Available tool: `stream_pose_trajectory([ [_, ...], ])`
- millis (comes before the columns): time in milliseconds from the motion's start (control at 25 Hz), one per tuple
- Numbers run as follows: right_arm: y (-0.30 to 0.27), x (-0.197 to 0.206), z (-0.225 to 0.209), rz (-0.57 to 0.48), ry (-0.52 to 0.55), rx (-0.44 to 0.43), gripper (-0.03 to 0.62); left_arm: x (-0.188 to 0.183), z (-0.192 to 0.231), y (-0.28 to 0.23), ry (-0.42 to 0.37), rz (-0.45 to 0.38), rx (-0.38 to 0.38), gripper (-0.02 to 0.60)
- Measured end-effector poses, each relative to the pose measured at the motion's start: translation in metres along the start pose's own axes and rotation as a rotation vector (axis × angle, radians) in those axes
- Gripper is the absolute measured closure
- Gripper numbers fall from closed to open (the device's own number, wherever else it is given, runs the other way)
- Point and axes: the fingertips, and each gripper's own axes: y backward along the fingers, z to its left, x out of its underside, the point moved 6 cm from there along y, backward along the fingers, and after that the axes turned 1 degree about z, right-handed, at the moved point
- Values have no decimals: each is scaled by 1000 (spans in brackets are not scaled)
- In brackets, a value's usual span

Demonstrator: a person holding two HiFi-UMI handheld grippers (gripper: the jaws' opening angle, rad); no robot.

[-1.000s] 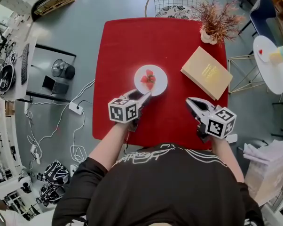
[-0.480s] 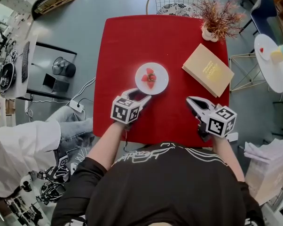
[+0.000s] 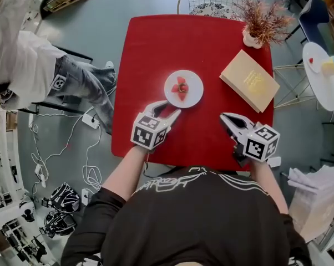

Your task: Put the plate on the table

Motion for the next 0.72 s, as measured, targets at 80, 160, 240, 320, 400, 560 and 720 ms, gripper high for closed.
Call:
stream_pose_trajectory([
  [80,-1,-1,6,-1,17,-11,586,-11,-13,14,-28,-59,30,423],
  [160,-2,-4,14,-9,41,-35,586,-25,-26,30,-63,-127,54,470],
  [240,-3,-10,23,-17,75,-65,586,-38,-40,48,-71,-209,91,540],
  [320,-2,-17,33,-24,105,-99,586,-52,-54,70,-41,-317,159,563],
  [400,0,-27,50,-43,134,-155,586,-65,-70,95,-13,-415,234,574],
  [560,9,-46,94,-67,237,-272,586,-72,-99,134,-4,-487,319,575],
  [720,28,-51,123,-48,366,-330,586,-69,-129,153,8,-498,316,575],
])
